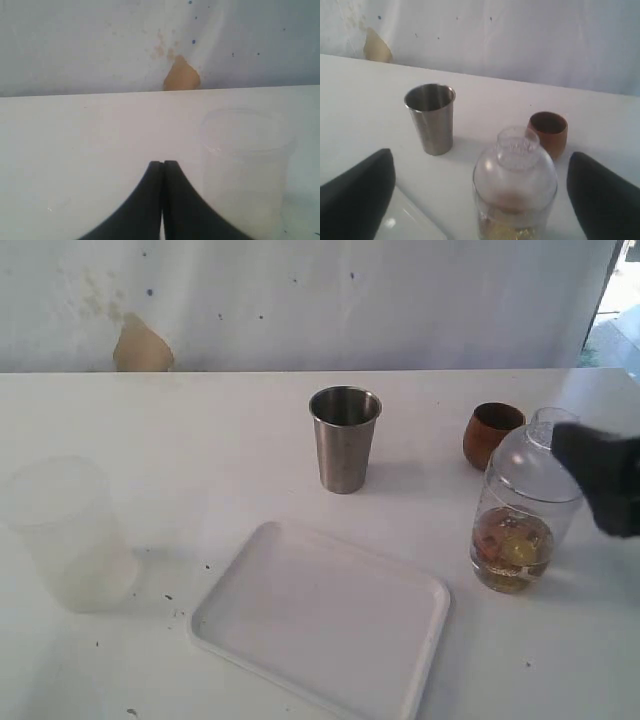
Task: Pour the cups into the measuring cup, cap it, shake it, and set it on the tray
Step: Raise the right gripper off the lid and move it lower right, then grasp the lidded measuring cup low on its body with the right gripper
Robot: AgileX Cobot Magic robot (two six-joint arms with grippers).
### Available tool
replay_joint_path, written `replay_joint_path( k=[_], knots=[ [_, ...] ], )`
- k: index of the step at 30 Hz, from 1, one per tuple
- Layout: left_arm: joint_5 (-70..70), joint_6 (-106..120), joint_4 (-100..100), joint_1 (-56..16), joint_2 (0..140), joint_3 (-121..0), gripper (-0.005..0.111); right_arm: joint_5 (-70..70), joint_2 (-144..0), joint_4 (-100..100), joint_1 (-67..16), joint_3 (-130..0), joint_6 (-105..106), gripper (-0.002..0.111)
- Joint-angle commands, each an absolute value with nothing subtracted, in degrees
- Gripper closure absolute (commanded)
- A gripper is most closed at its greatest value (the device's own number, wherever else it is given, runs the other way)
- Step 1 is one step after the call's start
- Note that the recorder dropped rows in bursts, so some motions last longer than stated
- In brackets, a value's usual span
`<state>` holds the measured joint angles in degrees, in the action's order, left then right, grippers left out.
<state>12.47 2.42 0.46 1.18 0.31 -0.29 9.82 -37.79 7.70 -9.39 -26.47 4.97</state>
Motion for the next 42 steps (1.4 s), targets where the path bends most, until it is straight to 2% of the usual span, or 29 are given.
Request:
replay_joint_path(
  k=[1,2,5,9,14,36,42],
  knots=[
    [11.7,2.0,0.5,1.3,0.0,0.0,0.107,-3.6,-40.0,8.0,-9.6,-17.5,0.3,0.022],
    [11.7,2.0,0.5,1.3,0.0,0.0,0.107,-4.3,-41.1,8.0,-9.6,-17.4,0.6,0.021],
    [11.7,2.0,0.5,1.3,0.0,0.0,0.107,-2.8,-45.5,8.0,-9.6,-17.5,1.9,0.003],
    [11.7,2.0,0.5,1.3,0.0,0.0,0.107,-6.7,-52.8,8.0,-9.6,-15.8,3.8,0.003],
    [11.7,2.0,0.5,1.3,0.0,0.0,0.107,-23.2,-61.8,8.0,-9.6,-11.3,4.3,0.003],
    [11.7,2.0,0.5,1.3,0.0,0.0,0.107,-57.2,-89.8,5.4,-9.6,-11.8,4.5,0.003],
    [11.7,2.0,0.5,1.3,0.0,0.0,0.107,-57.9,-95.5,5.5,-9.6,-14.6,4.5,0.003]
  ],
)
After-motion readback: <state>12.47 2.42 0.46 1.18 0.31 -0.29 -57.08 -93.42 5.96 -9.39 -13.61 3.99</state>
